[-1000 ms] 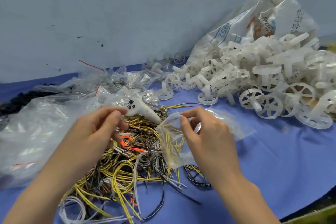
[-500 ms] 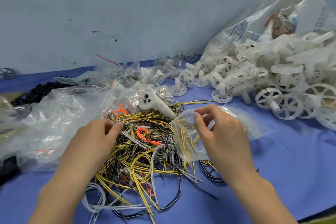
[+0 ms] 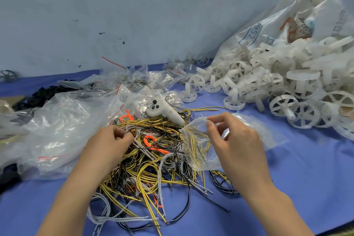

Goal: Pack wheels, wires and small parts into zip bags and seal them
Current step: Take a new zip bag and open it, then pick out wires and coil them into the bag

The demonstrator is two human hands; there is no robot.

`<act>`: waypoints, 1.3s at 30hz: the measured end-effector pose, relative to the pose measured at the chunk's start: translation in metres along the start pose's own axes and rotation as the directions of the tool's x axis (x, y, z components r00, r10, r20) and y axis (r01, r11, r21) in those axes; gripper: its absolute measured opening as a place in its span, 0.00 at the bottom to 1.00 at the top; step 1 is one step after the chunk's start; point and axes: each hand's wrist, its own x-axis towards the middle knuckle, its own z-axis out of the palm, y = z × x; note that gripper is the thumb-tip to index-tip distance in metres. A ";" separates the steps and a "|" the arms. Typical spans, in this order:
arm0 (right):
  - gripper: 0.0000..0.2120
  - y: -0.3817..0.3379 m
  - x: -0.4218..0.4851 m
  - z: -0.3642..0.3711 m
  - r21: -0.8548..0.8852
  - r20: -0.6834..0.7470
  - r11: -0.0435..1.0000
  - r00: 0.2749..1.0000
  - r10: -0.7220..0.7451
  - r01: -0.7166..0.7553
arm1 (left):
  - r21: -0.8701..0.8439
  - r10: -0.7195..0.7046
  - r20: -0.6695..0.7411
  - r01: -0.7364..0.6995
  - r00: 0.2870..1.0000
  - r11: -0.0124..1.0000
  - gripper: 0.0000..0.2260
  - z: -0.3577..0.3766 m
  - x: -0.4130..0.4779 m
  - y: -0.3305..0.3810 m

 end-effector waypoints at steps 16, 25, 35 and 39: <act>0.07 -0.001 0.000 0.000 0.009 -0.017 1.000 1.000 -0.001 0.001 | -0.412 0.263 -0.407 -0.433 0.875 0.802 0.01 -0.046 -0.010 0.012; 0.06 -0.003 0.002 -0.002 0.054 -0.030 0.998 0.999 0.030 -0.028 | -0.742 0.353 -0.072 -0.287 0.933 0.606 0.07 -0.040 -0.028 0.031; 0.05 -0.005 0.005 -0.007 0.088 -0.020 0.995 0.999 0.037 -0.035 | -0.665 0.294 0.238 -0.065 0.926 0.744 0.04 0.038 -0.044 0.054; 0.06 -0.010 0.002 -0.006 0.042 0.007 0.999 1.000 0.005 -0.006 | -0.635 0.283 0.200 -0.096 0.938 0.767 0.05 0.061 -0.051 0.068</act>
